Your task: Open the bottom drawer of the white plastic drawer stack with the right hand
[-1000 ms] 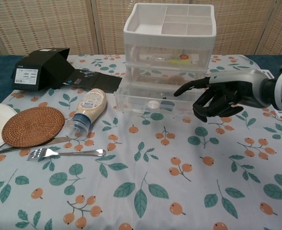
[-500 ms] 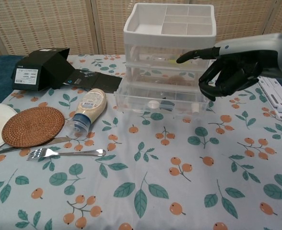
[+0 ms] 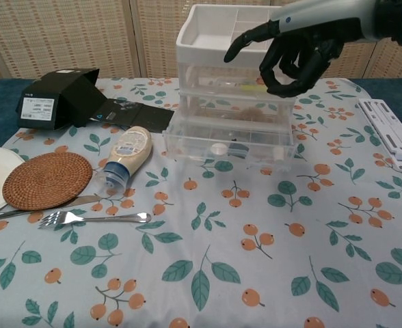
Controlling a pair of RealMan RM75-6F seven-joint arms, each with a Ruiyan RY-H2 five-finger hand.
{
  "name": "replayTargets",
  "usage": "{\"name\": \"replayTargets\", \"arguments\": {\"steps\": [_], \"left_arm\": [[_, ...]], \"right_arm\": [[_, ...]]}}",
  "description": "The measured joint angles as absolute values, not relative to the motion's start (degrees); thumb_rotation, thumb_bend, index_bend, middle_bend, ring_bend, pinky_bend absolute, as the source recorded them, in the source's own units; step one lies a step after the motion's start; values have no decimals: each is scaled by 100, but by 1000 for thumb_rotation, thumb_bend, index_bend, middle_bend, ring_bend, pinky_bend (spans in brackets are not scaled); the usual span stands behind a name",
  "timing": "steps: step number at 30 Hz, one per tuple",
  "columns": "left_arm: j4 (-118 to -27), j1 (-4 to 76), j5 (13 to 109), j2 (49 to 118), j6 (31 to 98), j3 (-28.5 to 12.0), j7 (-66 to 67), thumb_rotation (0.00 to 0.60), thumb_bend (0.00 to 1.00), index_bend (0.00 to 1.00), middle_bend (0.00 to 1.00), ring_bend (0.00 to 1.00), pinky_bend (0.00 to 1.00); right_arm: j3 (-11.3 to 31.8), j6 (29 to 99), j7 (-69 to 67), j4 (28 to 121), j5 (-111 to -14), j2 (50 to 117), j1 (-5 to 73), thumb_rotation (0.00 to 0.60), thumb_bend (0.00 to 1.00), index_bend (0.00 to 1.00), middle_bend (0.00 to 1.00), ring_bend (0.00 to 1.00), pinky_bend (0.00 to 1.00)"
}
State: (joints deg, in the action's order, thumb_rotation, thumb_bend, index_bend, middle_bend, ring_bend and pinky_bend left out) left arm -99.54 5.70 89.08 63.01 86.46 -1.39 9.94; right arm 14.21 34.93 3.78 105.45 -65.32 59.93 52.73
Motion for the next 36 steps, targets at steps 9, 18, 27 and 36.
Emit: {"name": "replayTargets", "arguments": {"steps": [9, 18, 27, 36], "left_arm": [[-9871, 532, 8868, 6321, 8671, -136, 919, 600, 255, 67, 72, 111, 92], [-9795, 517, 8833, 6344, 8675, -151, 844, 600, 255, 67, 72, 111, 92], [-9779, 512, 8833, 6353, 8674, -153, 829, 600, 255, 67, 72, 111, 93], [-9748, 496, 8803, 6372, 8674, -156, 802, 600, 255, 67, 72, 111, 93]], "right_arm": [[1136, 3569, 1604, 9654, -7209, 6599, 5784, 600, 327, 132, 602, 790, 1000], [943, 3611, 1951, 9077, -7609, 7041, 6063, 600, 269, 132, 616, 807, 1000], [754, 3689, 2126, 8666, -8069, 7318, 6195, 600, 227, 132, 658, 862, 1000], [586, 3677, 2031, 8253, -8355, 7529, 6281, 600, 228, 210, 723, 914, 1000]]}}
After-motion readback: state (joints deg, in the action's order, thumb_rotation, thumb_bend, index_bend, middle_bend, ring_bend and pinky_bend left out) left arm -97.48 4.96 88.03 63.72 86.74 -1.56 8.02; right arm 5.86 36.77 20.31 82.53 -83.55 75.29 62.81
